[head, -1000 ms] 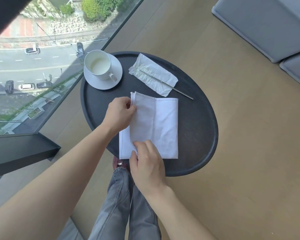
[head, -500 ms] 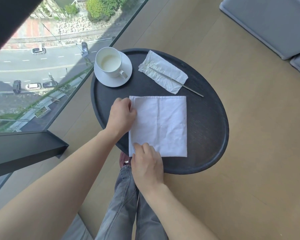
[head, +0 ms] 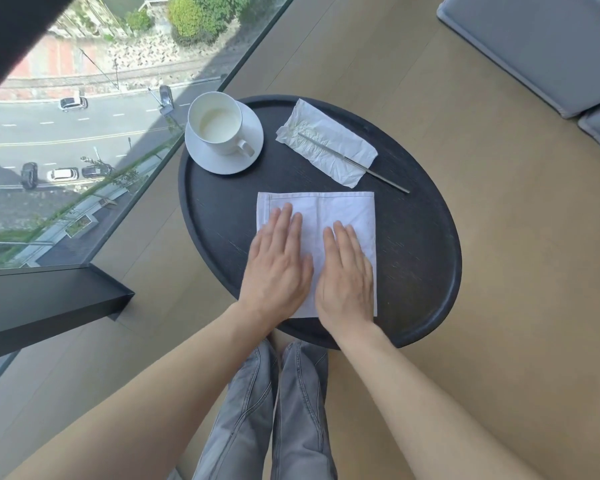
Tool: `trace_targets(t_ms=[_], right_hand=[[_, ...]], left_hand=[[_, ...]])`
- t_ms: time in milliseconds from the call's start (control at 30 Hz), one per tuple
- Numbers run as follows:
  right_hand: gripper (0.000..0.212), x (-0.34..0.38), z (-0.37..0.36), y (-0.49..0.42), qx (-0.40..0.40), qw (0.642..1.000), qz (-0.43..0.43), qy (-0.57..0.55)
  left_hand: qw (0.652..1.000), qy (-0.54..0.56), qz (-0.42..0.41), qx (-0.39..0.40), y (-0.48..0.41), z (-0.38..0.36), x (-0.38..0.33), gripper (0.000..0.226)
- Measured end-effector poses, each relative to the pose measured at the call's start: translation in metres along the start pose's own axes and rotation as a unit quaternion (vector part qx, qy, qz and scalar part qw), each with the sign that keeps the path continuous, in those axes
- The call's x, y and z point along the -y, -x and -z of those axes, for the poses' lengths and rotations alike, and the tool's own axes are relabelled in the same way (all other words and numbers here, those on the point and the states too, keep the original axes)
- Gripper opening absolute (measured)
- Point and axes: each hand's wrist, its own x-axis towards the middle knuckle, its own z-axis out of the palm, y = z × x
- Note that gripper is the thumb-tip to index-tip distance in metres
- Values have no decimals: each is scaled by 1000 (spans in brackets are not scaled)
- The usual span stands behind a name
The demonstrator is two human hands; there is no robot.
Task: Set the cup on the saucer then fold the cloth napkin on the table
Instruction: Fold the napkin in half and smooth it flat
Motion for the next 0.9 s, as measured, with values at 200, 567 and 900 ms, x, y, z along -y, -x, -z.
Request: trace_targets(t_ms=[200,567,900], right_hand=[[63,-32,-16,-12,79,987,82,114],[66,-54,13,-22,32,988,62,136],[17,-47,58,-119,60,974,57,210]], left_hand=[[989,-117,-61,64,-1,-27,18,73],[986,-141,-53,75,-9,-8,25,80],[990,-113,-71,34,-83,27,1,28]])
